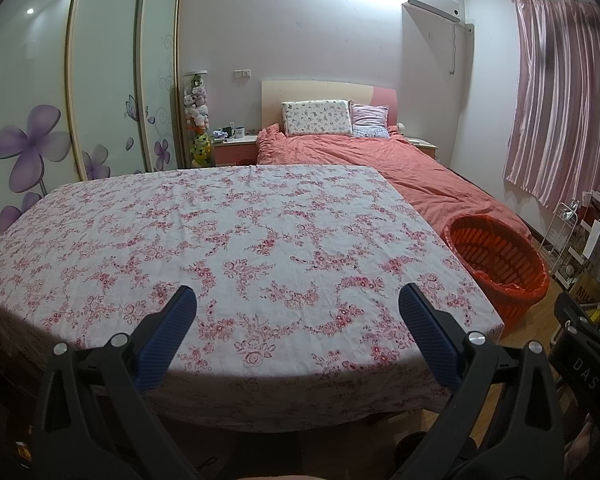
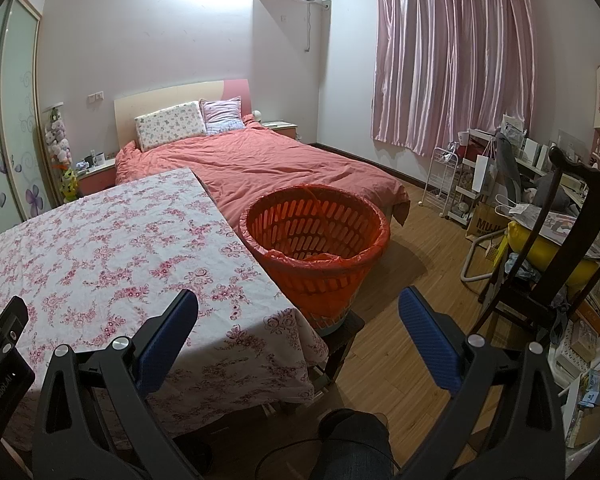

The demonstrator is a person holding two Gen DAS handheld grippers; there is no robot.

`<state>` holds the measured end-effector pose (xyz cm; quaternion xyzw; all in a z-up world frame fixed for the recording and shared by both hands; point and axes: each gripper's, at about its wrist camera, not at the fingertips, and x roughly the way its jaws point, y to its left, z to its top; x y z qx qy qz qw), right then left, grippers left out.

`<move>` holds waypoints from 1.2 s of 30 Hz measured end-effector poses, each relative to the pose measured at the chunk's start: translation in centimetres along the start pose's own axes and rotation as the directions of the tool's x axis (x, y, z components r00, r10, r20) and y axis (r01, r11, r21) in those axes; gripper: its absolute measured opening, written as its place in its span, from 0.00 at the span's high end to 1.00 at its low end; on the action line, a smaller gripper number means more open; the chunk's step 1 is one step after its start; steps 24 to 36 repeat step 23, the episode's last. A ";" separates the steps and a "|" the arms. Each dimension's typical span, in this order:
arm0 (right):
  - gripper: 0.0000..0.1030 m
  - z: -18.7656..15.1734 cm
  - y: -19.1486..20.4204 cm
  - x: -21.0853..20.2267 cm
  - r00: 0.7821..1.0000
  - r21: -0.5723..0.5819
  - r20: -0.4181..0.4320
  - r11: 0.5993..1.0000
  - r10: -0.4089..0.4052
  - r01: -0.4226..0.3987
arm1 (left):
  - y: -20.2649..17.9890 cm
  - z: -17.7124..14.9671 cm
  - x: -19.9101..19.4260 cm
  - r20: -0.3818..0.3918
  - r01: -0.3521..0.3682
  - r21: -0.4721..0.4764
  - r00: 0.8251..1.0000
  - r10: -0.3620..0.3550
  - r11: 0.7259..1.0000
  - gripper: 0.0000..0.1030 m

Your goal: Collect trash

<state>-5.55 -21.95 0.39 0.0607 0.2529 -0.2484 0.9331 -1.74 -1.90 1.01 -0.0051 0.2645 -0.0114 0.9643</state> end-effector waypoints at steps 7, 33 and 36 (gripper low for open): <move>0.03 0.0 0.0 0.0 1.000 -0.001 -0.001 1.000 0.000 0.000 | 0.0 0.0 0.0 -0.001 0.000 -0.001 1.000 0.000 1.000 0.04; 0.03 0.0 0.0 0.0 1.000 -0.001 -0.001 1.000 0.000 0.000 | 0.0 -0.2 0.0 -0.001 0.000 0.001 1.000 0.000 1.000 0.04; 0.03 0.0 0.0 0.0 1.000 -0.001 -0.001 1.000 0.000 0.000 | 0.0 -0.2 0.0 -0.001 0.000 0.001 1.000 0.000 1.000 0.04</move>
